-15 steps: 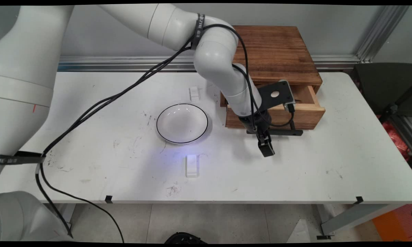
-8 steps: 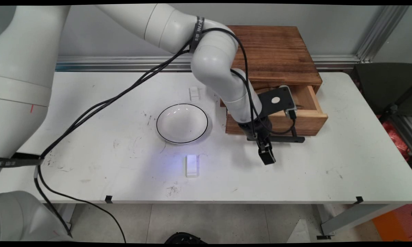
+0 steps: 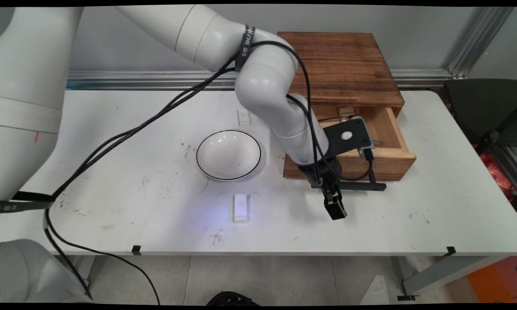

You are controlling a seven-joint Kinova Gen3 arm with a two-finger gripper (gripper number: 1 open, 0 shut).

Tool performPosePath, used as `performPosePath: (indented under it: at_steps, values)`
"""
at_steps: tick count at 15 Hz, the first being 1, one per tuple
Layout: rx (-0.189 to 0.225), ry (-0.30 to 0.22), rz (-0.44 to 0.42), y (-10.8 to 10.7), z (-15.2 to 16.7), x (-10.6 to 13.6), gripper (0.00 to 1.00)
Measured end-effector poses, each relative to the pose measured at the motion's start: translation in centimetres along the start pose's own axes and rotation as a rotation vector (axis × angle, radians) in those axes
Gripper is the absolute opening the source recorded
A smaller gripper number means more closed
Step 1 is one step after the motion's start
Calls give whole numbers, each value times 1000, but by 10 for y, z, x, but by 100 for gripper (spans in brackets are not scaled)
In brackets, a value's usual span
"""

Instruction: Open the drawer

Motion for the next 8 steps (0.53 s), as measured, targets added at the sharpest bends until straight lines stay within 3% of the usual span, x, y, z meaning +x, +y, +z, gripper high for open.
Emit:
performPosePath:
  at_steps: [8]
  values:
    - [-38, -1, -10, 24, -2, -2, 100]
